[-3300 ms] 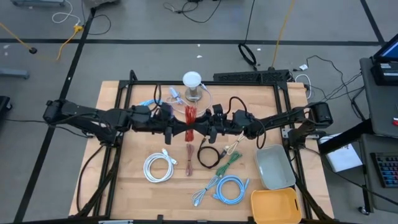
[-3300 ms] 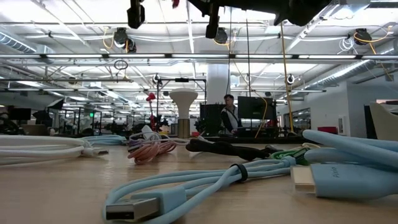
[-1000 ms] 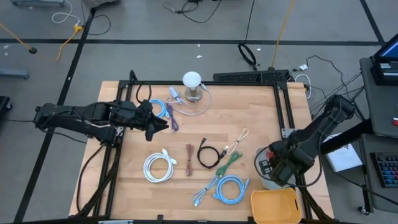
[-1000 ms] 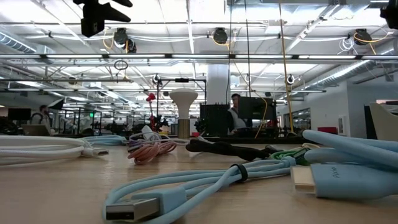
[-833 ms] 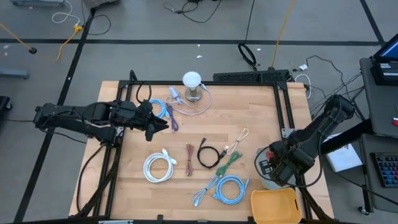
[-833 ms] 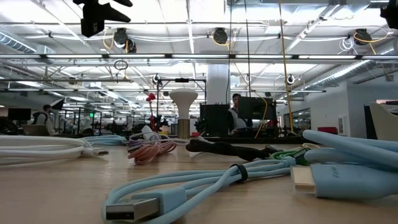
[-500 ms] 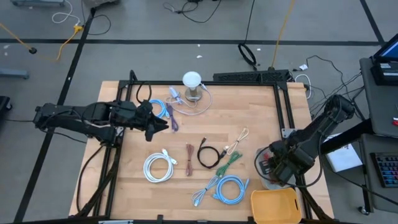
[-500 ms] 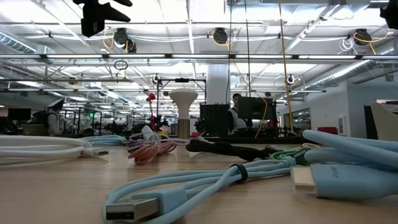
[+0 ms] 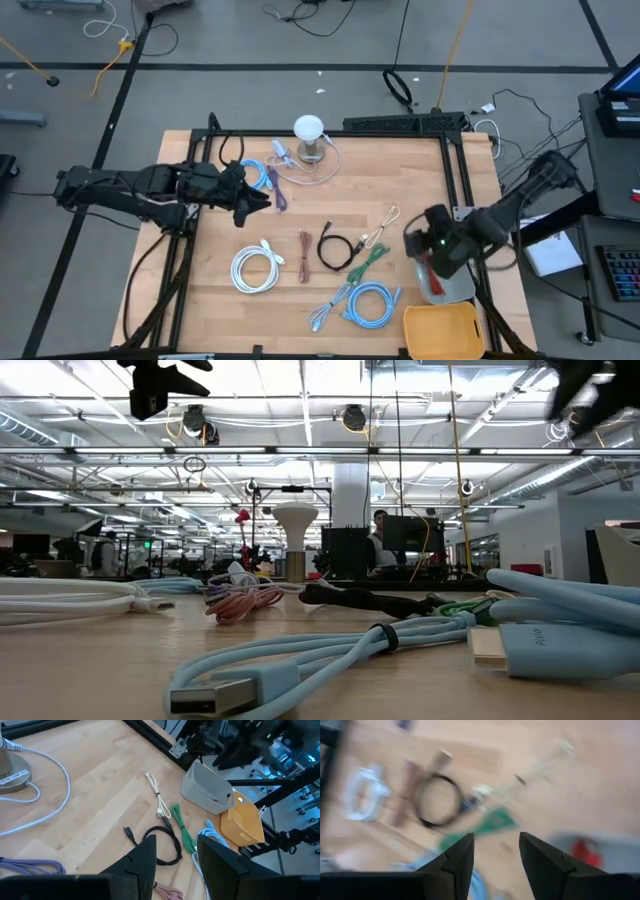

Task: Pick & Place USB Port
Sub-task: Put the white USB cable into the gray bin

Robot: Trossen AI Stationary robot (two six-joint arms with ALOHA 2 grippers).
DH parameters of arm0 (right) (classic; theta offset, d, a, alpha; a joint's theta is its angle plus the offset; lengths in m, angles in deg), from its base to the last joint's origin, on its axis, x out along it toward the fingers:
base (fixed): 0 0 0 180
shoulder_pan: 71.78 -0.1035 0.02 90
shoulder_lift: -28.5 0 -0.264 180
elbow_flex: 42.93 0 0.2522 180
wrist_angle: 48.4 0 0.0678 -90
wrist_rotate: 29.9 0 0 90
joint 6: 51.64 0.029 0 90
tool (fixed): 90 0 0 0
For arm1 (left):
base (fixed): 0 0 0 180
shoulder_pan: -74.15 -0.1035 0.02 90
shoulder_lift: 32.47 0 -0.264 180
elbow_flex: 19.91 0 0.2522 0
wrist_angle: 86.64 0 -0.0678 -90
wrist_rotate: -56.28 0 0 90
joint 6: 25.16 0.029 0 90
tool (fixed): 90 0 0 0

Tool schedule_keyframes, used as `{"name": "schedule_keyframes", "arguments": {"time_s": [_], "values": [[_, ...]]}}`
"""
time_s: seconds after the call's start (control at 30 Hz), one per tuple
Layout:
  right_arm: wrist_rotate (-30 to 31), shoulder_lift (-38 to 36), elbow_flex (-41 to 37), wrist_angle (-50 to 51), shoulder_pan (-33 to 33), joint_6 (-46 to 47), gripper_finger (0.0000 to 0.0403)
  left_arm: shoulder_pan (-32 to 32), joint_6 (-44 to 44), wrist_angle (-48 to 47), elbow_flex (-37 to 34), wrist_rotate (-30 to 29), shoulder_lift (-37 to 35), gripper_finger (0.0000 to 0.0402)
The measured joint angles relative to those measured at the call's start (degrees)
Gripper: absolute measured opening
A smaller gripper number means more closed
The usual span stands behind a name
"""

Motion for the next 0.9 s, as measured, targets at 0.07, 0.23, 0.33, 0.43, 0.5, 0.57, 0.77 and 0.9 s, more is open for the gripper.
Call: {"name": "schedule_keyframes", "arguments": {"time_s": [0.07, 0.23, 0.33, 0.43, 0.5, 0.57, 0.77, 0.9], "values": [[2.7, -1.3, 0.2, -6.6, 3.2, -11.0, 0.0145, 0.0, 0.0, 0.0, 0.0, 0.1, 0.7, 0.0145], [-1.0, -1.9, 0.2, -22.3, 11.0, -52.3, 0.0139, 0.0, -0.7, 0.8, 0.0, 2.4, 4.0, 0.0145], [-7.5, 0.1, 0.3, -22.7, 13.6, -74.2, 0.0139, 0.0, -1.1, 2.6, 0.0, 4.7, 6.2, 0.0145], [-10.5, 3.3, 0.3, -15.9, 15.9, -85.8, 0.0139, 0.0, -1.3, 3.5, 0.0, 6.2, 7.8, 0.0145], [-11.2, 6.4, 0.3, -10.3, 17.8, -92.0, 0.0139, 0.2, -1.6, 3.3, 0.0, 6.3, 8.4, 0.0145], [-10.6, 9.8, 0.1, -7.2, 19.7, -97.0, 0.0139, 0.6, -1.7, 3.5, 0.0, 5.7, 8.6, 0.0145], [-11.9, 16.9, 0.1, -16.2, 24.9, -109.2, 0.0139, 1.2, -2.2, 3.5, 0.0, 4.8, 8.2, 0.0145], [-15.4, 20.8, 0.2, -19.8, 27.1, -114.1, 0.0139, 1.2, -2.2, 3.5, 0.0, 4.3, 8.2, 0.0145]]}}
